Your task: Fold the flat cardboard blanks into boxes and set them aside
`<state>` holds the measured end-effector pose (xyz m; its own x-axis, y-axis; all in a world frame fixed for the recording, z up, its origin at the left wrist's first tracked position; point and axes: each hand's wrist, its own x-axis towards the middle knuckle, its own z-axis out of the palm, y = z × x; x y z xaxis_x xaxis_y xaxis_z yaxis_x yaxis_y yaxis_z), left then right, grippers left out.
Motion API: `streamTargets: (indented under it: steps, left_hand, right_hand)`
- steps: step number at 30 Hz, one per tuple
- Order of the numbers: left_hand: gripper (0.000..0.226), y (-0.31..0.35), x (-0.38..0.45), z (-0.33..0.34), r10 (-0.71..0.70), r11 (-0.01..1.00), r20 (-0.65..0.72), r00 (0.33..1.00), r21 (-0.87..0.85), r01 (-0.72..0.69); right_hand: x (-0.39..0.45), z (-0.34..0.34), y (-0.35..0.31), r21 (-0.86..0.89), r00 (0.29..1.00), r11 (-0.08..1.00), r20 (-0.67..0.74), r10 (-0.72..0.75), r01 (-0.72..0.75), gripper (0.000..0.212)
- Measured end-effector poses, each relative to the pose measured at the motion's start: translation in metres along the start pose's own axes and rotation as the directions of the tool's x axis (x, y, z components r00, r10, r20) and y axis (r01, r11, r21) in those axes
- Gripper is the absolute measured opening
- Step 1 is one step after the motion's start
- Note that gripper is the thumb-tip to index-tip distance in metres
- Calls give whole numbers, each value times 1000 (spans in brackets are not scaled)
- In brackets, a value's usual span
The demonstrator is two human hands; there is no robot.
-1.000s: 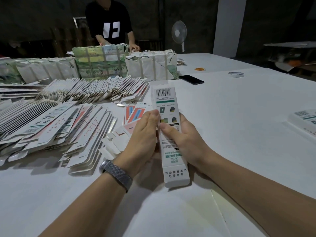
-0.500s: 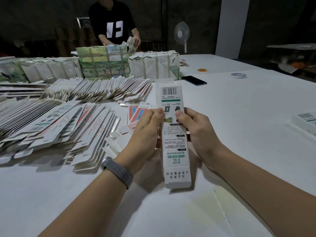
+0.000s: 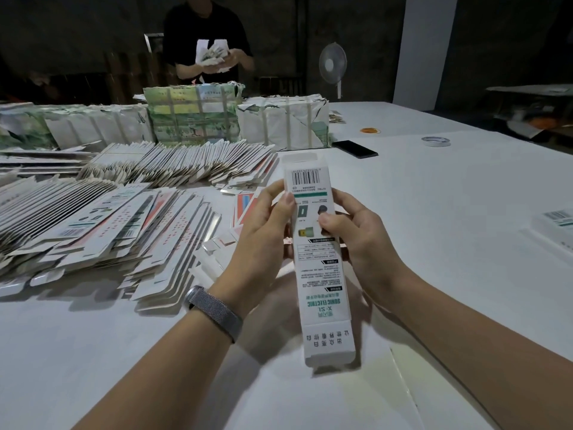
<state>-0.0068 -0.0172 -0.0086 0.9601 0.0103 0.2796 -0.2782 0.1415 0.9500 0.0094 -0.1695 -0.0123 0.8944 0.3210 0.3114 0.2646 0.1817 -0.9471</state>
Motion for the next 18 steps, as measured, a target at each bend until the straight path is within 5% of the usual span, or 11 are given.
streamTargets:
  steps: [8,18]
  left_hand:
    - [55,1,-2,5,19,1000,92,996,-9,-18]
    - [35,-2,-3,3,30,1000,138,990,-11,-28]
  right_hand:
    - [2,0,-4,51,994,994,-61,-92,95,45]
    - [0,-1,-3,25,991,993,-66,-117,119,43]
